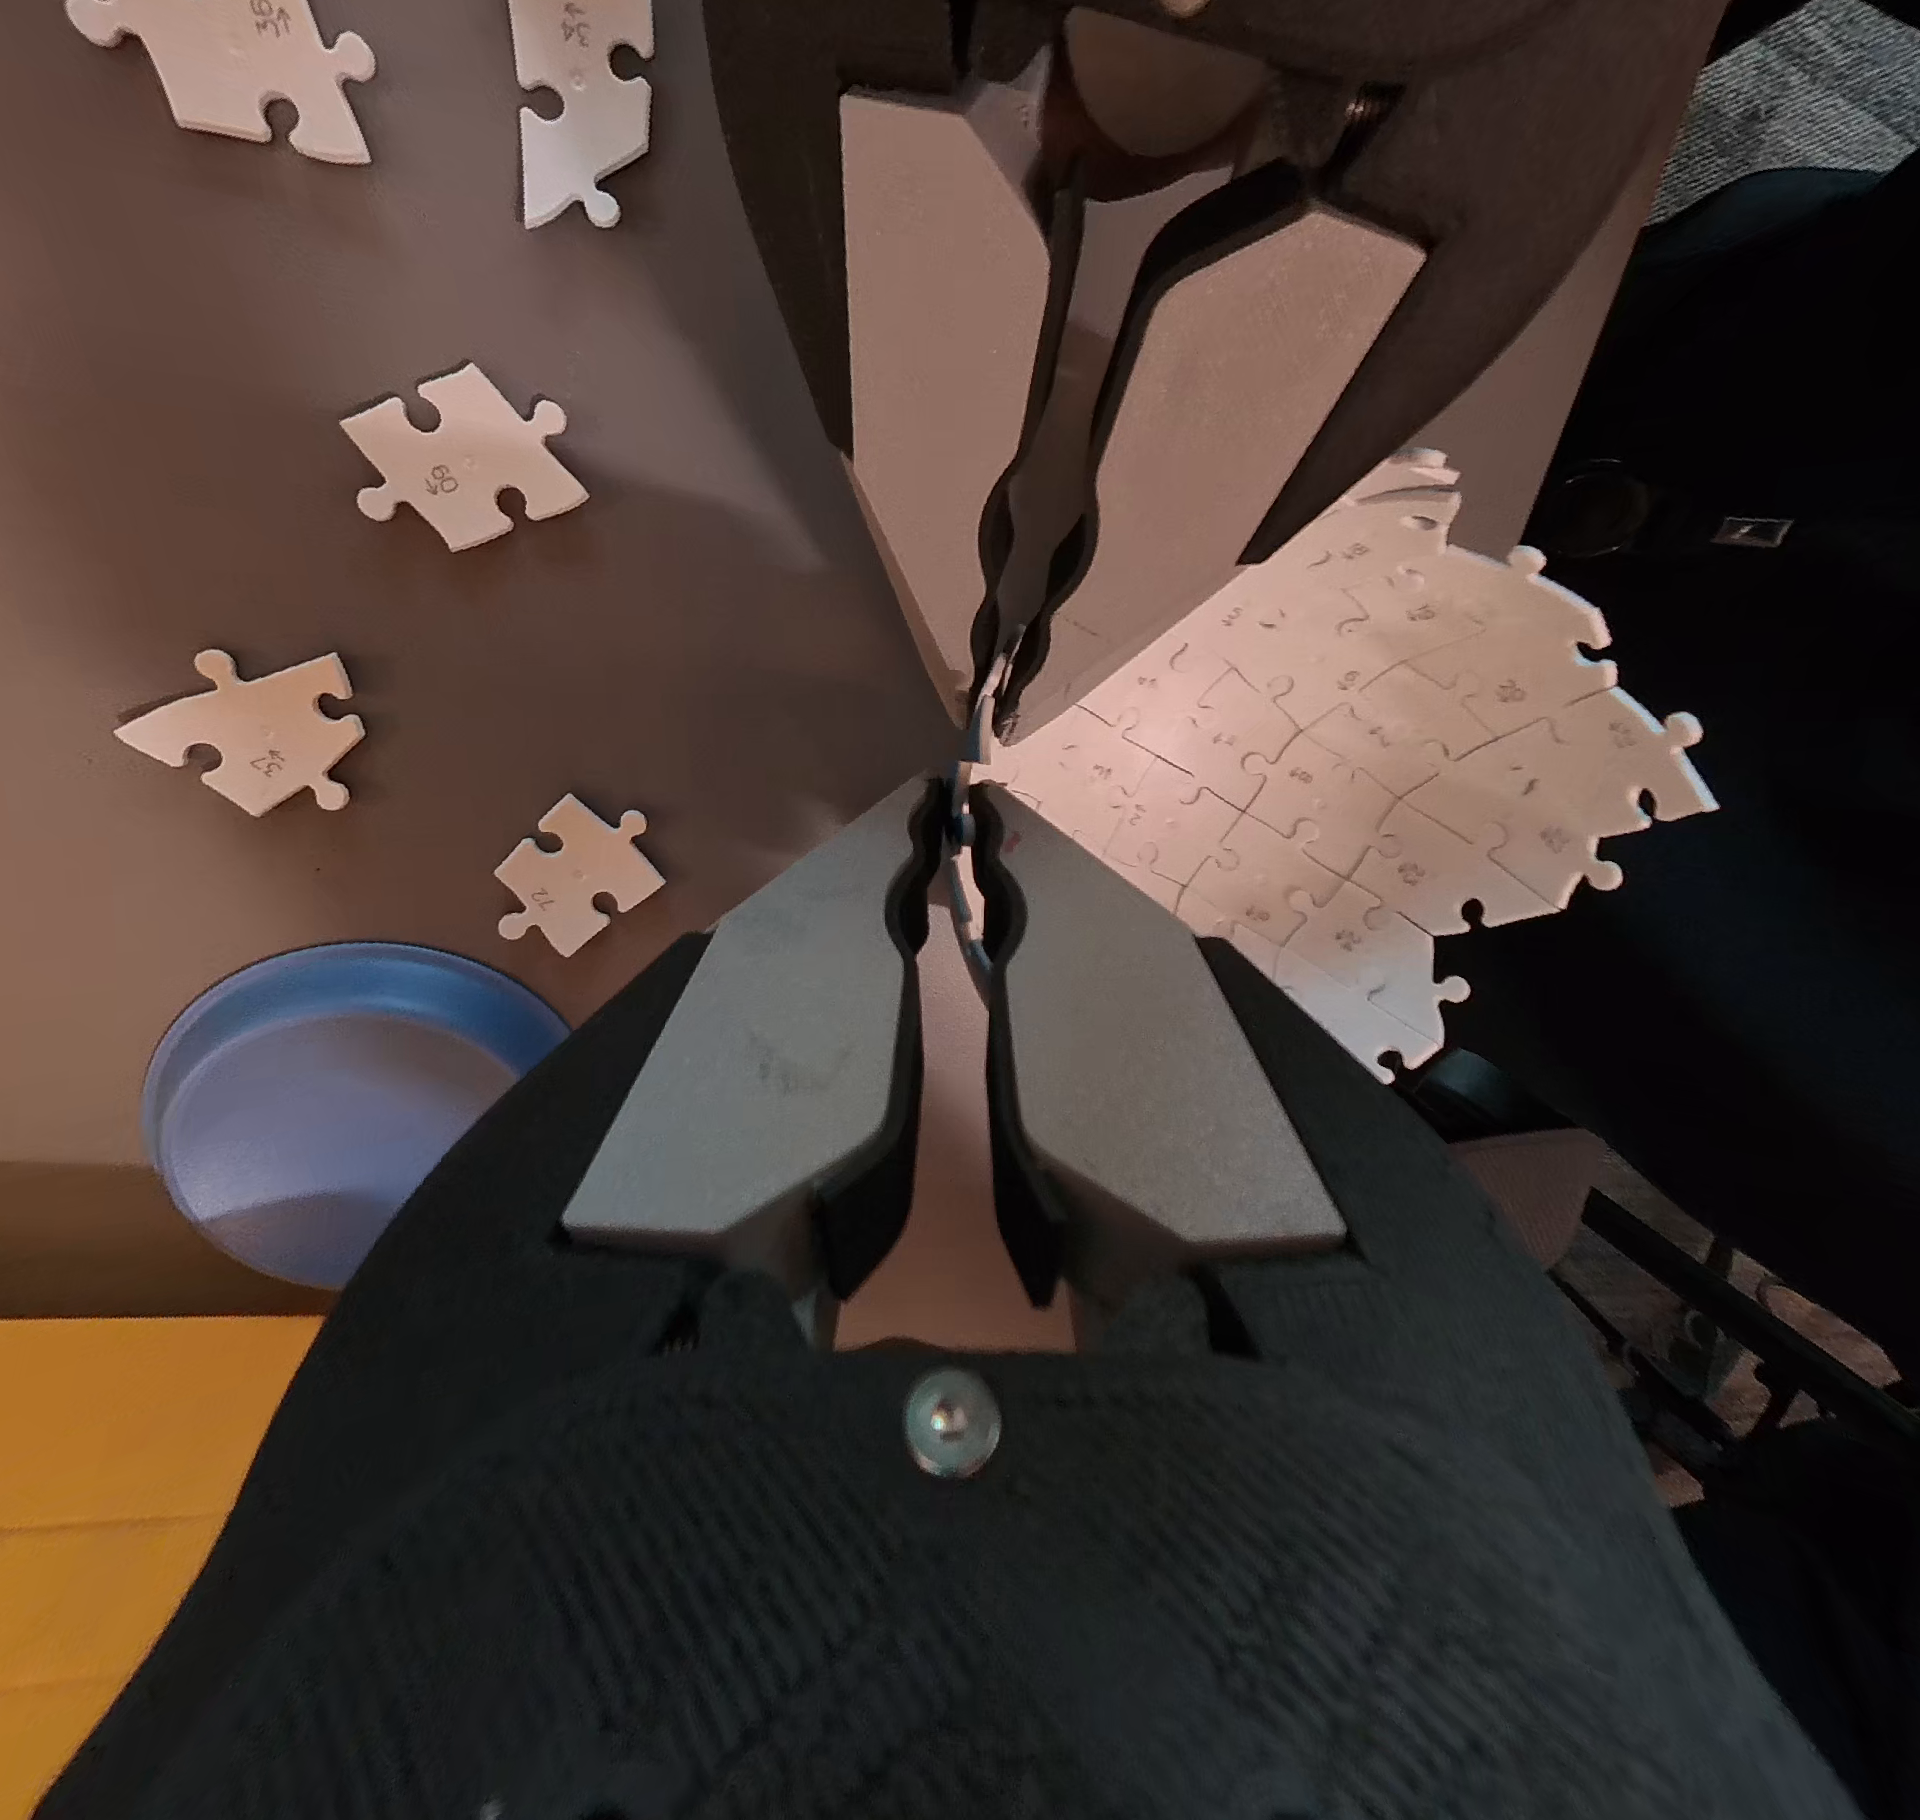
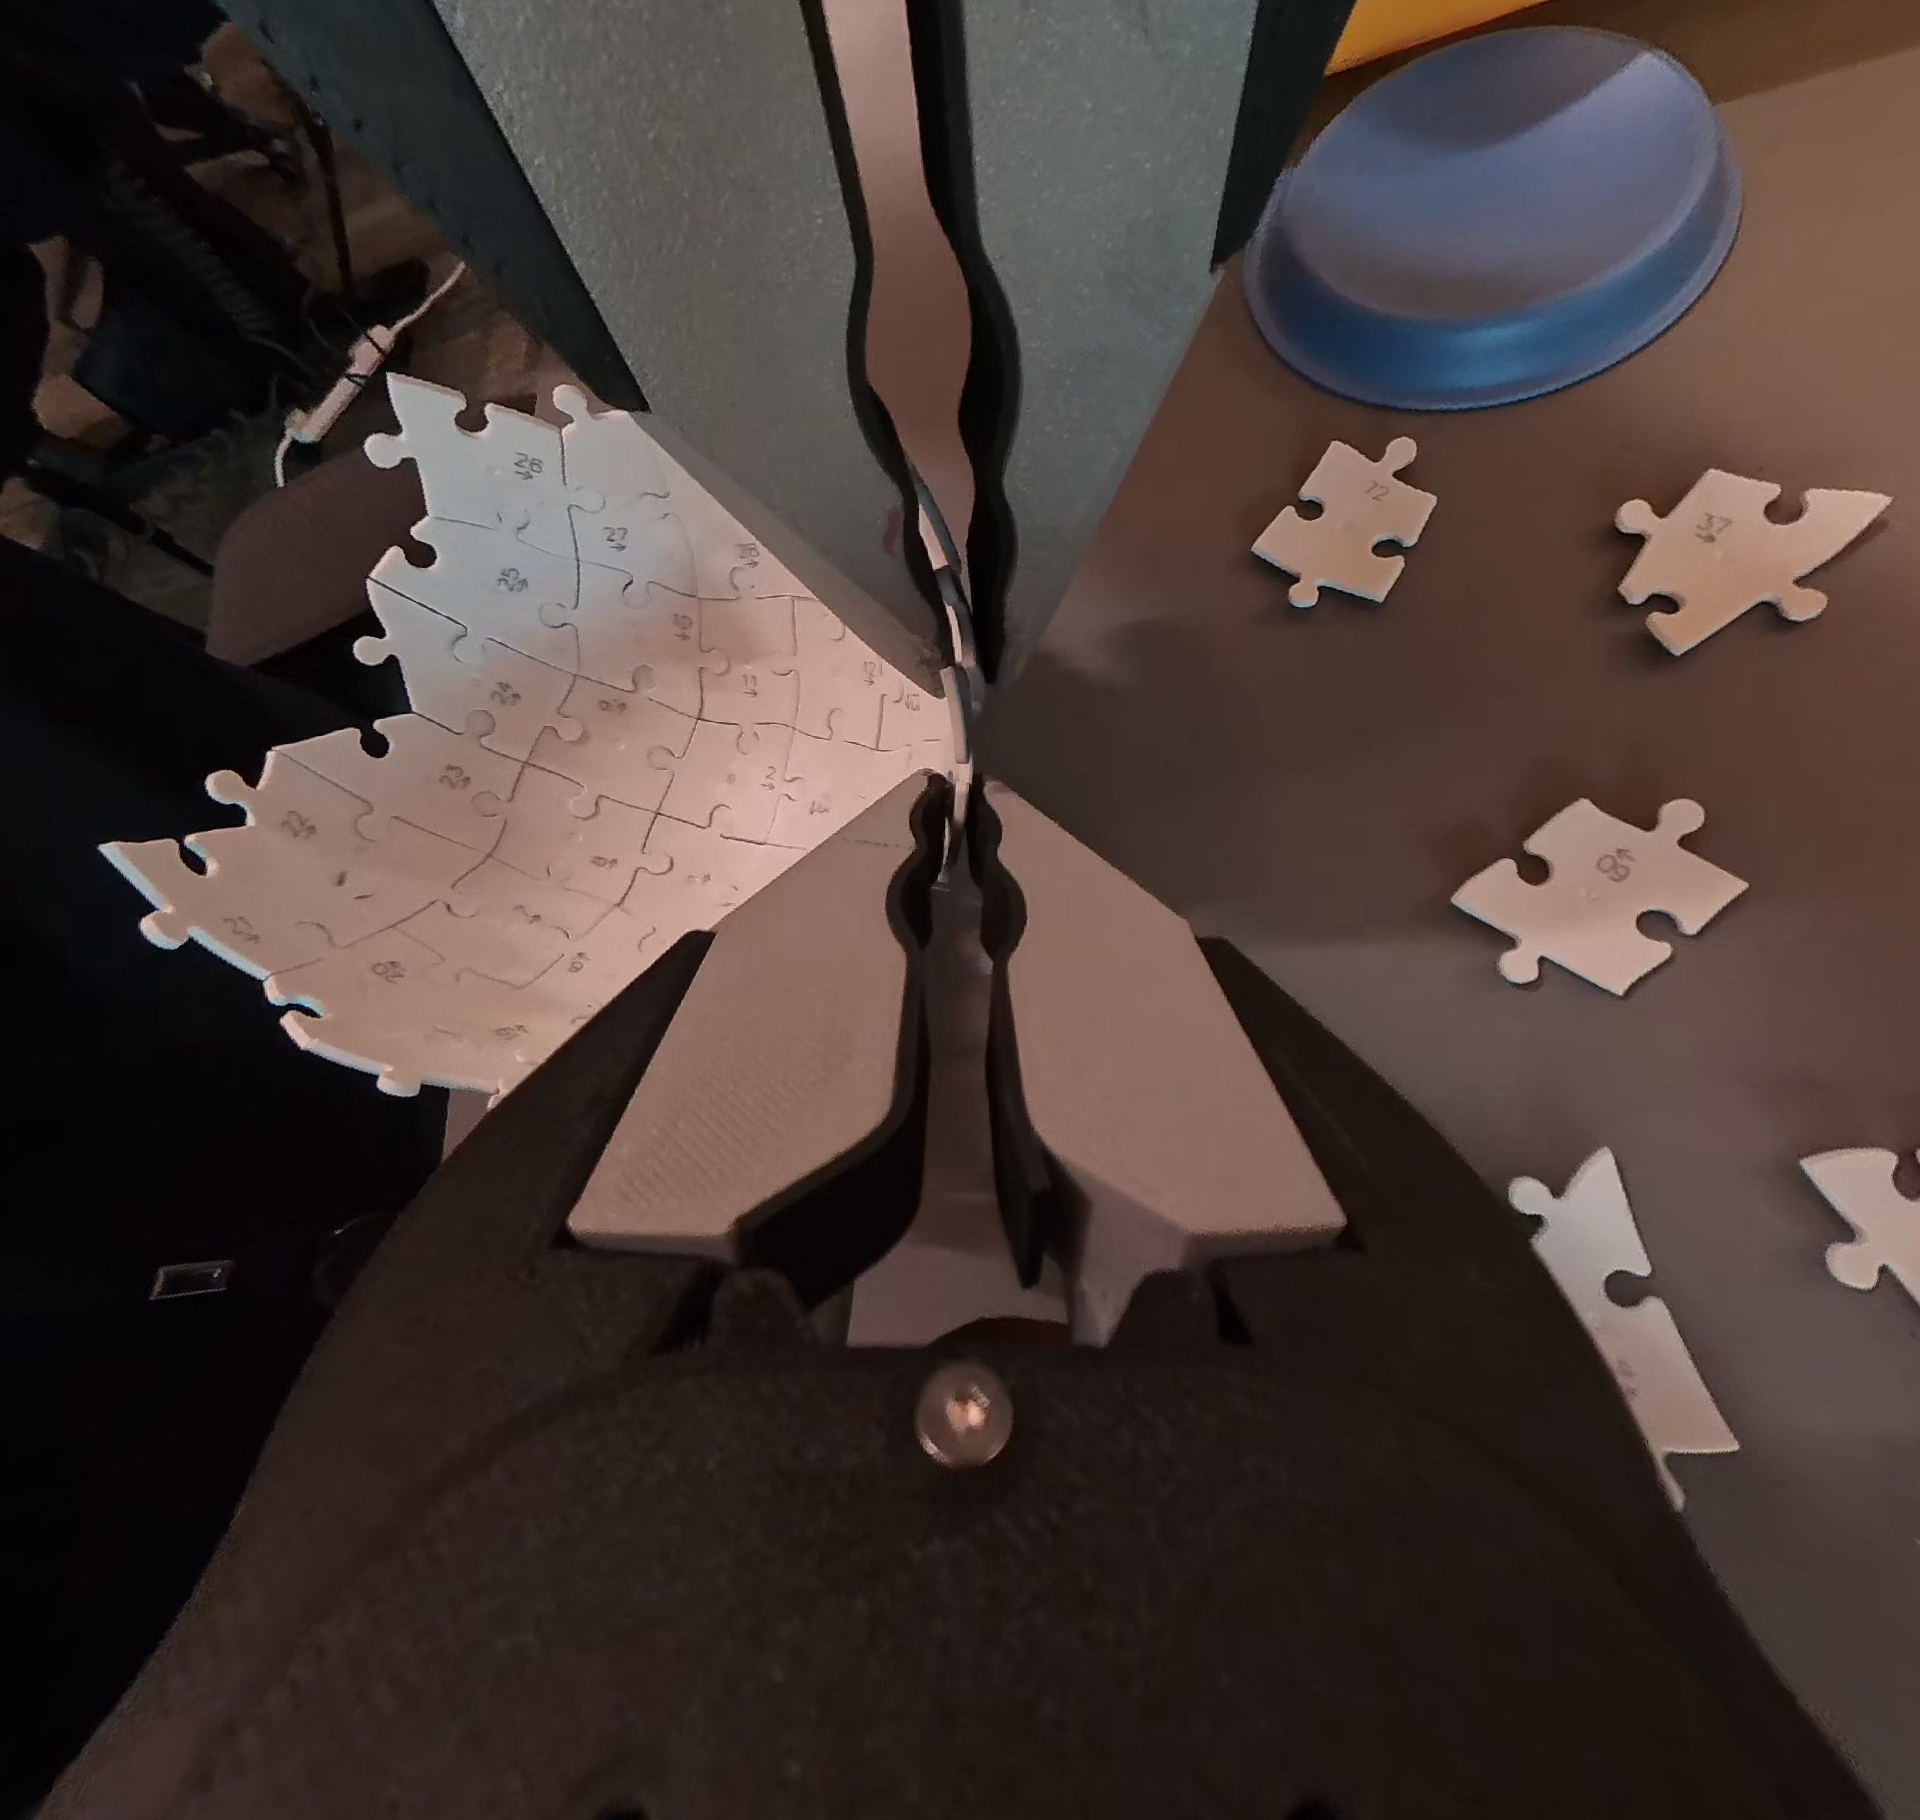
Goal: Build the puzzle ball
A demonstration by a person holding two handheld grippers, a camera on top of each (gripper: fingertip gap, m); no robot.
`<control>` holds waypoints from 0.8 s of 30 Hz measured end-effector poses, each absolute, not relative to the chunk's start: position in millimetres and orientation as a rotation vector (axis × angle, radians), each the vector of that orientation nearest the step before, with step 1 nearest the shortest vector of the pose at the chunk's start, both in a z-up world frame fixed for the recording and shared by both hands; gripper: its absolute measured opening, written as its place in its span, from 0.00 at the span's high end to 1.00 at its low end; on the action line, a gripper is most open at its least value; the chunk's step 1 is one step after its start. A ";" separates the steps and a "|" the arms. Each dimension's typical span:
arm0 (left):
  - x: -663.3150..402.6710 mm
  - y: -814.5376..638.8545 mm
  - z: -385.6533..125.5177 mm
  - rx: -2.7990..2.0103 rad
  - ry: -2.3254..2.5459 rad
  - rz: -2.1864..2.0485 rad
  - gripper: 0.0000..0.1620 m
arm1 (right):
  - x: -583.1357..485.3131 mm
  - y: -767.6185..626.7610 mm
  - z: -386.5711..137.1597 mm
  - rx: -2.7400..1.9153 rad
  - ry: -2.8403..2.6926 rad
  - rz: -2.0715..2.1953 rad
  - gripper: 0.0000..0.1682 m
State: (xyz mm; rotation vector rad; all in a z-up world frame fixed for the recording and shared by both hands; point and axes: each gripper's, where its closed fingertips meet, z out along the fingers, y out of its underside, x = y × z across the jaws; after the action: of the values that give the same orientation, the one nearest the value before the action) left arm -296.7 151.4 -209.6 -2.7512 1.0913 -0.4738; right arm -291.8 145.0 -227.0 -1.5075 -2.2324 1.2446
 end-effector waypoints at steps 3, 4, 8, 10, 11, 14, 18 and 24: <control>-297.5 152.1 -208.8 -2.751 1.087 -0.457 0.99 | -292.9 145.3 -226.0 -1.513 -2.216 1.249 1.00; -297.5 151.9 -208.3 -2.751 1.085 -0.460 0.99 | -292.5 144.8 -225.4 -1.512 -2.216 1.264 0.99; -296.3 151.3 -208.7 -2.756 1.078 -0.479 0.99 | -292.0 143.9 -225.7 -1.523 -2.219 1.291 0.99; -296.5 151.5 -209.4 -2.761 1.077 -0.477 0.99 | -292.7 143.6 -226.0 -1.528 -2.215 1.299 0.99; -296.5 151.6 -209.5 -2.761 1.076 -0.479 0.99 | -293.4 143.3 -225.4 -1.529 -2.209 1.308 0.99; -294.8 151.3 -209.3 -2.763 1.070 -0.498 0.99 | -295.1 142.5 -222.6 -1.541 -2.191 1.345 0.99; -295.0 151.5 -210.2 -2.766 1.073 -0.491 0.99 | -294.9 142.9 -223.6 -1.559 -2.188 1.349 0.99; -295.2 151.2 -210.2 -2.771 1.062 -0.502 0.99 | -293.4 142.9 -225.2 -1.631 -2.178 1.389 0.99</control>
State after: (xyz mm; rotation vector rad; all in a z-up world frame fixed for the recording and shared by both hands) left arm -295.2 151.2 -210.2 -2.7711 1.0617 -0.5016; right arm -293.4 142.9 -225.2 -1.6309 -2.1777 1.3886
